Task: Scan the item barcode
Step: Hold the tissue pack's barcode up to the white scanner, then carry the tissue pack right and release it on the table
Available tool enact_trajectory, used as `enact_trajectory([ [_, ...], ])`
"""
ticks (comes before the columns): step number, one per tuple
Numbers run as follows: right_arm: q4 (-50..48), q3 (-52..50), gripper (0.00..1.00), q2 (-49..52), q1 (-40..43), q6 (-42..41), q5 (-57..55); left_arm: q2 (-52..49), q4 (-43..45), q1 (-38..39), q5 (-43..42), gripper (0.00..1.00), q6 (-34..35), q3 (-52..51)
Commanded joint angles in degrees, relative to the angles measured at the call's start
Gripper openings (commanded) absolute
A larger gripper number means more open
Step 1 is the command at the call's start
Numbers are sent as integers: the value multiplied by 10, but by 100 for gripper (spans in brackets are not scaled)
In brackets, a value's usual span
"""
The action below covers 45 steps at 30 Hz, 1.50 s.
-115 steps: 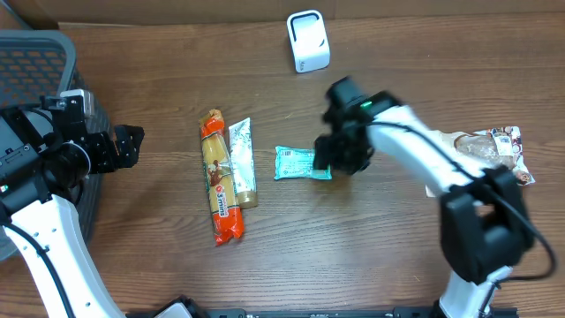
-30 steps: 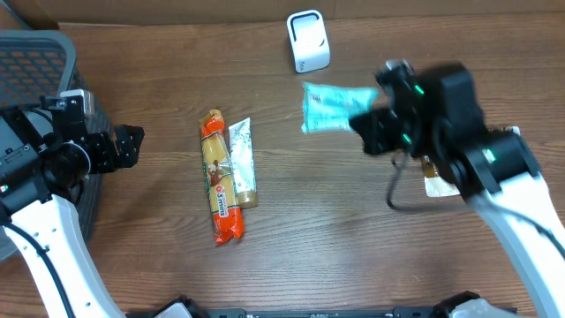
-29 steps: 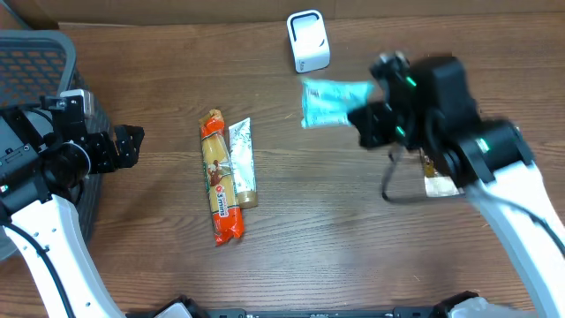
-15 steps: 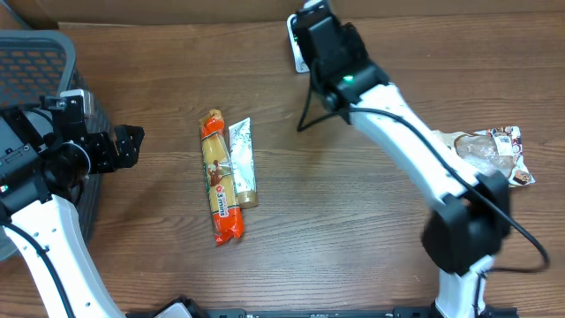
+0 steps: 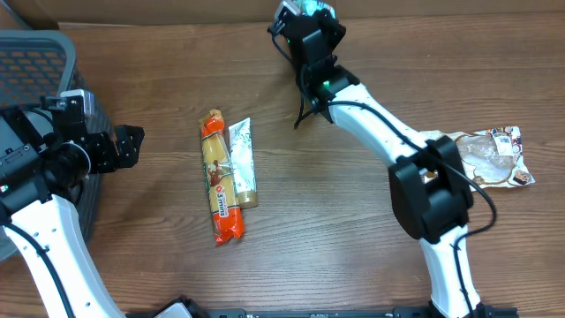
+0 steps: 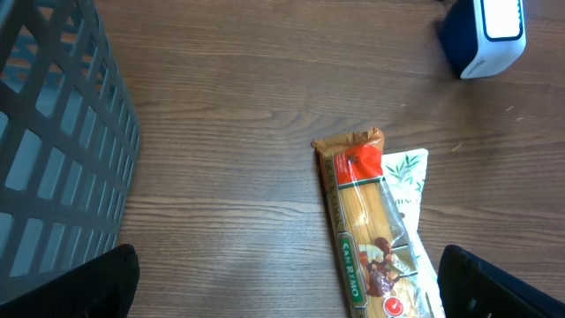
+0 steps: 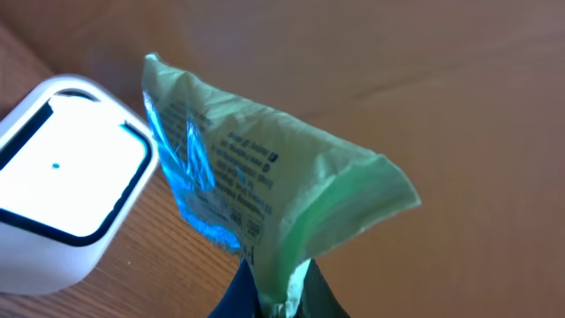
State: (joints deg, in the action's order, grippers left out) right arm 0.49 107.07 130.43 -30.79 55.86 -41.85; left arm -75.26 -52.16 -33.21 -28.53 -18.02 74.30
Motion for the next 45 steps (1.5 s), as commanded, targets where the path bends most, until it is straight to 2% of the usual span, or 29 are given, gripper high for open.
enact_trajectory([
  [1,-41,13,4,36,9,104,6,-1,1,-1,-9,100,-9,0],
  [7,-112,13,4,64,17,152,13,-1,1,-1,-9,100,-9,0],
  [36,-113,13,4,56,22,151,8,-1,1,-1,-9,100,-9,0],
  [39,-88,13,4,30,20,120,8,-1,1,-1,-9,100,-9,0],
  [41,-37,13,4,-1,19,76,21,-1,1,-1,-9,100,-9,0],
  [42,34,13,4,-38,19,40,49,-1,1,-1,-9,100,-9,0],
  [45,138,13,4,-103,19,-34,86,-1,1,-1,-9,100,-9,0],
])
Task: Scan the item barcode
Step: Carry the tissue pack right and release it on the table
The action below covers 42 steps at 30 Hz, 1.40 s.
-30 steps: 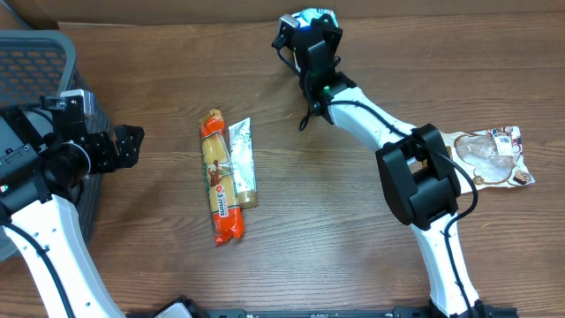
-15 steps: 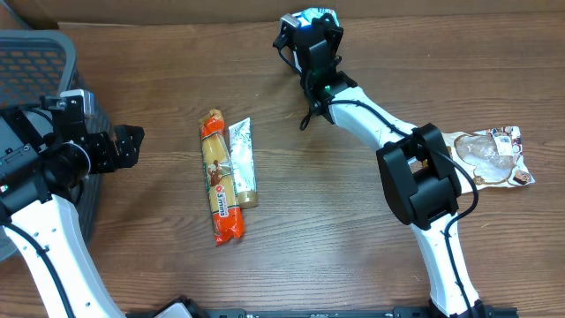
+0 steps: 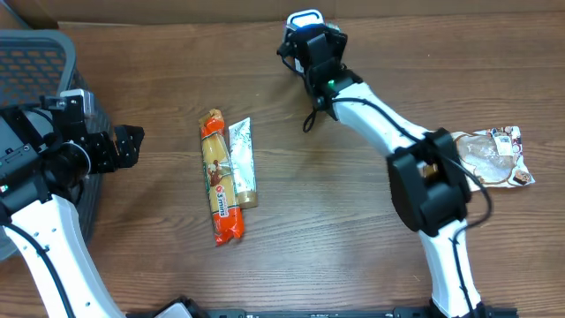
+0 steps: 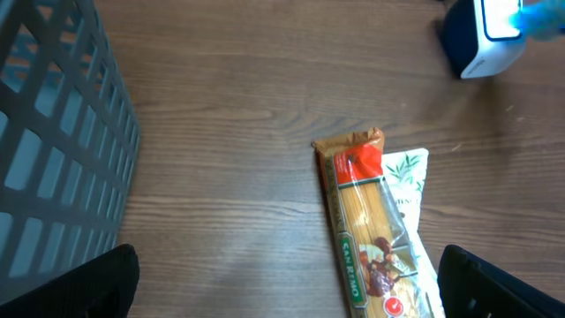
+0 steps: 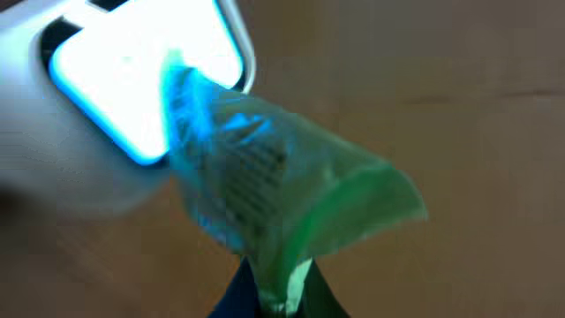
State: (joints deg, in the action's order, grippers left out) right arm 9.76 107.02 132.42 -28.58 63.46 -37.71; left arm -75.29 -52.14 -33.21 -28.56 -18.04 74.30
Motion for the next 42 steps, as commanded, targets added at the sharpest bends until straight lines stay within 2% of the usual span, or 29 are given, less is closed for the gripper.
enact_trajectory([
  [1,81,13,4,-148,-3,-142,58,-1,1,-1,-9,100,-8,0],
  [8,297,13,4,-306,7,-382,240,-1,1,-1,-9,100,-8,0],
  [13,438,13,4,-386,47,-553,421,-1,1,-1,-9,100,-8,0],
  [17,570,13,4,-401,92,-605,541,-1,1,-1,-9,99,-8,0],
  [21,648,-30,4,-391,126,-605,573,-1,1,-1,-9,100,-8,0],
  [25,611,-130,4,-388,141,-605,574,-1,1,-1,-9,100,-8,0],
  [33,395,-368,4,-388,183,-683,574,-1,1,-1,-9,99,-8,0],
  [35,372,-404,4,-388,195,-684,573,-1,1,-1,-9,100,-8,0],
  [36,363,-422,9,-388,202,-684,573,-1,1,-1,-9,99,-8,0],
  [38,356,-445,31,-388,213,-684,567,-1,1,-1,-9,100,-8,0],
  [40,356,-459,42,-388,224,-684,557,-1,1,-1,-9,99,-8,0],
  [42,362,-462,43,-388,231,-684,553,-1,1,-2,-9,99,-8,0],
])
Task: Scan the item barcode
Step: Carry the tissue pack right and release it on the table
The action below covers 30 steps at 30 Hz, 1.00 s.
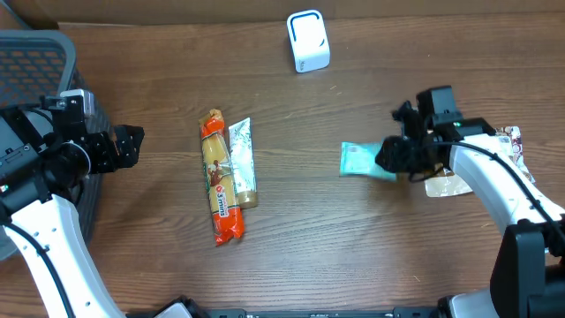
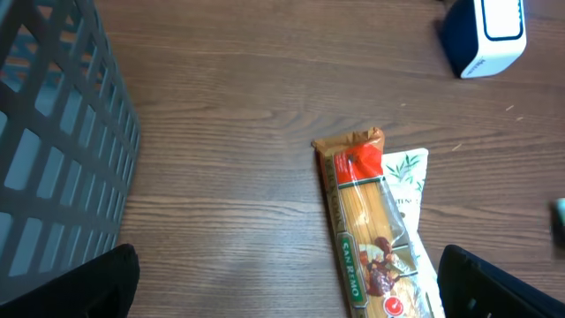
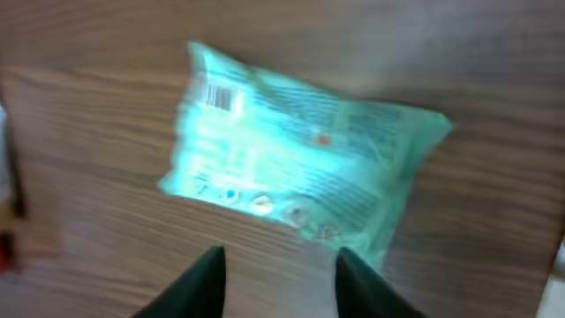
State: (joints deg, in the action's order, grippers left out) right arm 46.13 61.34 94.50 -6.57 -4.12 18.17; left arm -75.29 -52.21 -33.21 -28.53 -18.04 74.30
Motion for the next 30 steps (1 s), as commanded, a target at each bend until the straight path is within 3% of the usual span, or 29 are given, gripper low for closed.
enact_trajectory([
  [1,0,-5,45,-8,14,-8,-5,-1,1,-1,-9,100,-8,0],
  [4,20,8,53,-9,19,-9,0,-1,1,-1,-9,100,-8,0],
  [9,98,102,75,-9,16,-1,19,-1,2,-1,-9,100,-8,0],
  [11,106,135,98,-9,9,0,57,-1,1,-2,-9,100,-8,0],
  [12,99,149,100,-9,2,0,92,-1,1,-1,-9,100,-8,0],
  [17,3,149,100,-4,-42,-14,200,-1,1,-1,-9,100,-8,0],
  [30,-267,148,100,153,-237,-245,147,-1,1,-1,-9,100,-8,0],
])
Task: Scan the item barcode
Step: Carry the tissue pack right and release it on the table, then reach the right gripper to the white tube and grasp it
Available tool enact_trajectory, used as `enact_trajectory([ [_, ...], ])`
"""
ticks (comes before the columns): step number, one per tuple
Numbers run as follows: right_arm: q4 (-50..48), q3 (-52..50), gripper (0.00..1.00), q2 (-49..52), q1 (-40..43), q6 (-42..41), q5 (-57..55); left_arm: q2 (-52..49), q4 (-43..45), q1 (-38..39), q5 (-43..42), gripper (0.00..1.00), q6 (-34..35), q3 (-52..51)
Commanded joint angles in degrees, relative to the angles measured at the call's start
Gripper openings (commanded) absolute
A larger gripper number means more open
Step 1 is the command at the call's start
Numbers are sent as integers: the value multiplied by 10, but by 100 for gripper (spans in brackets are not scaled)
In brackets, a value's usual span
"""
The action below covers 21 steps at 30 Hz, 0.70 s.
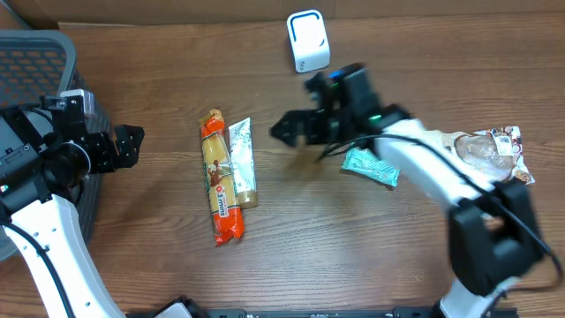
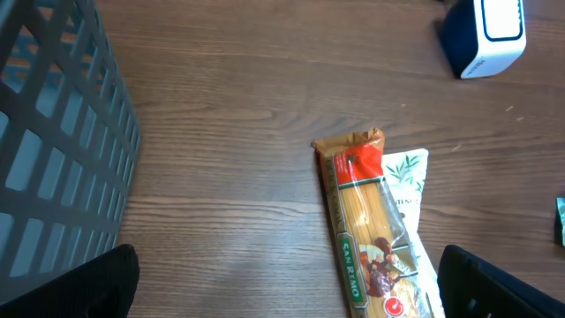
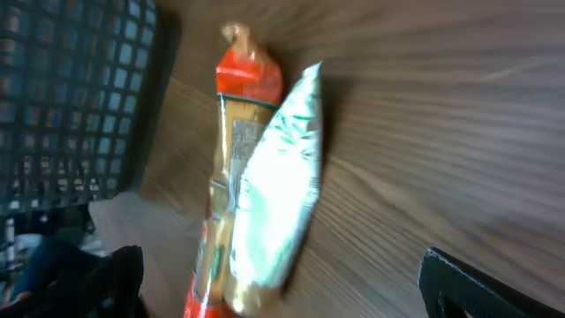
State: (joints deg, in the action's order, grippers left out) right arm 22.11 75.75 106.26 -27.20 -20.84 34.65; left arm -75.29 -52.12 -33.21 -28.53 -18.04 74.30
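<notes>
A white scanner (image 1: pixel 307 41) stands at the table's far edge, also seen as the scanner (image 2: pixel 490 35) from the left wrist. A teal snack packet (image 1: pixel 371 165) lies flat right of the middle. A pasta packet (image 1: pixel 221 190) with orange ends and a white-green pouch (image 1: pixel 243 159) lie side by side left of centre. My right gripper (image 1: pixel 287 131) hovers open and empty just right of that pair; its view shows the pasta (image 3: pixel 231 177) and pouch (image 3: pixel 281 190) ahead. My left gripper (image 1: pixel 131 146) stays open and empty beside the basket.
A dark mesh basket (image 1: pixel 35 62) fills the left edge, close behind my left arm. A clear-wrapped packet (image 1: pixel 490 155) lies at the far right. A cardboard wall runs along the back behind the scanner.
My right gripper has gone from just above the teal packet at the right to the middle, near the pasta and pouch. The teal packet stays on the table. The left arm is unmoved.
First my right gripper held the teal packet up next to the scanner, then right in front of its lit face. Later the packet lay on the table right of the middle with the gripper open over it. Now the empty gripper is by the pasta and pouch.
</notes>
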Motion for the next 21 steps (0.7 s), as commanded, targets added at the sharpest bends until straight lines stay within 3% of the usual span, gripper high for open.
enact_trajectory([
  [1,-63,3,100,63,-50,-95,-34,-1,0,-1,-9,99,-8,0],
  [9,-162,4,98,146,-105,-147,-90,-1,0,-1,-9,100,-8,0],
  [21,-195,4,93,196,-170,-167,-191,-1,1,-1,-9,99,-8,0],
])
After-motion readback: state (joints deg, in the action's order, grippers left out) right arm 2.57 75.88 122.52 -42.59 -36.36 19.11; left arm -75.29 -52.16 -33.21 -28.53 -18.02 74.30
